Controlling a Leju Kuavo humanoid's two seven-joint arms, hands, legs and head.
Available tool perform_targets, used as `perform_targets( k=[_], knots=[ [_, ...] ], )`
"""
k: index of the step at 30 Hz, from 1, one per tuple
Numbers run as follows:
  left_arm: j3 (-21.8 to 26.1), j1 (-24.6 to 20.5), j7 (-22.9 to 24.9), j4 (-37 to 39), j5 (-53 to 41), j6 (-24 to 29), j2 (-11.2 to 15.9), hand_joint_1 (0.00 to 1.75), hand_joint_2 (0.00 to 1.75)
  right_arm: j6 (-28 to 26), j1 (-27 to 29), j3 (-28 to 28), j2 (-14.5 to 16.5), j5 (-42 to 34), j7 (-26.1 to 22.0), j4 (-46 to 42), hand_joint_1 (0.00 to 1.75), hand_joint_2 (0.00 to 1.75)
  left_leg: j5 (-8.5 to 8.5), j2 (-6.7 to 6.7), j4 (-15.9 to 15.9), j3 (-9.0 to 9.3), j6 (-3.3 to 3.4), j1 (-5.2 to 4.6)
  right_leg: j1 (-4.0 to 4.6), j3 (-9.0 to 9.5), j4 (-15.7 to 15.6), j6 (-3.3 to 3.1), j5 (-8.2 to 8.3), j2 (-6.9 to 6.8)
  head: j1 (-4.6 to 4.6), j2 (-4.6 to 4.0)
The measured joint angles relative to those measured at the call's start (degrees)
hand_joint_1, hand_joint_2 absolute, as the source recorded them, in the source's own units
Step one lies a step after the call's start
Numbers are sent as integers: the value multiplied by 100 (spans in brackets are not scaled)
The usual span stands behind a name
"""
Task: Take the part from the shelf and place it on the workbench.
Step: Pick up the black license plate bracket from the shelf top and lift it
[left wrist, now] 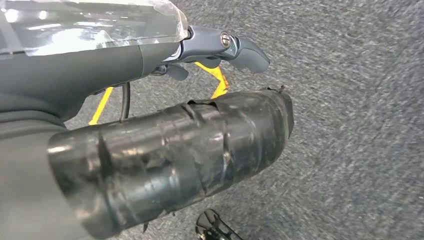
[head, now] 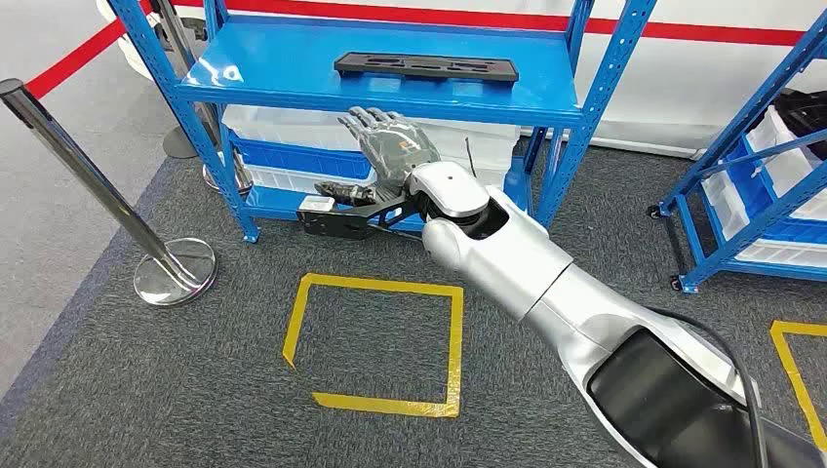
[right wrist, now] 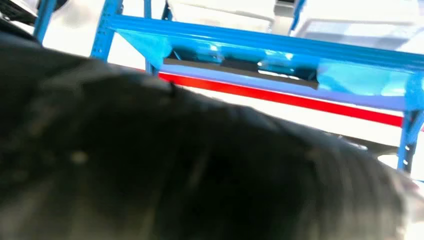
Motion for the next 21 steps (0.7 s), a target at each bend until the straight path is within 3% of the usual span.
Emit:
perform_targets(
  k=[8,10,12,13,14,16,17,18,19,21],
  knots=[
    [2,3,1,0,-3,3,1,0,0,2,-2,0,-5,1,0,11,0,0,120,2,-131,51,-9,7,-3,6,17,10,-18,6,-1,0],
    [2,5,1,0,-8,6,5,0,0,6,-6,0,-14,1,0,24,0,0,320,5,-439,196,-17,16,-7,19,44,24,-46,11,-1,0],
    [2,6,-6,0,-13,7,14,0,0,13,-37,0,-27,1,8,50,0,0,573,16,-1077,517,-23,16,-2,18,129,77,-124,16,1,0],
    [2,3,4,0,-15,14,18,0,0,31,-78,-1,-59,-4,24,79,0,0,640,14,-1322,635,16,7,7,4,181,113,-164,18,2,0],
    [4,2,21,0,-24,28,22,0,0,48,-137,-4,-115,0,34,120,0,0,664,13,-1504,734,82,5,4,-104,418,179,-305,21,4,0],
    [10,-2,61,0,-40,58,29,0,0,77,-226,-9,-235,14,36,205,0,0,636,2,-1541,764,227,4,-32,-491,1159,289,-644,25,7,0],
    [14,-2,68,0,-48,65,33,0,0,75,-240,-10,-275,27,20,235,0,0,624,2,-1548,785,263,9,-63,-739,1607,332,-811,26,7,0],
    [16,-4,67,0,-49,63,36,0,0,75,-233,-9,-292,30,9,255,0,0,611,0,-1547,798,270,6,-79,-894,1831,339,-828,26,7,0],
    [19,-5,67,0,-50,61,37,0,0,76,-229,-9,-306,32,1,272,0,0,597,-5,-1547,816,273,5,-87,-954,1851,333,-736,26,7,0],
    [27,-6,67,0,-52,58,36,0,0,76,-236,-9,-322,32,-5,293,0,0,562,-15,-1550,870,267,6,-74,-762,1277,276,-285,28,8,0]
  ],
)
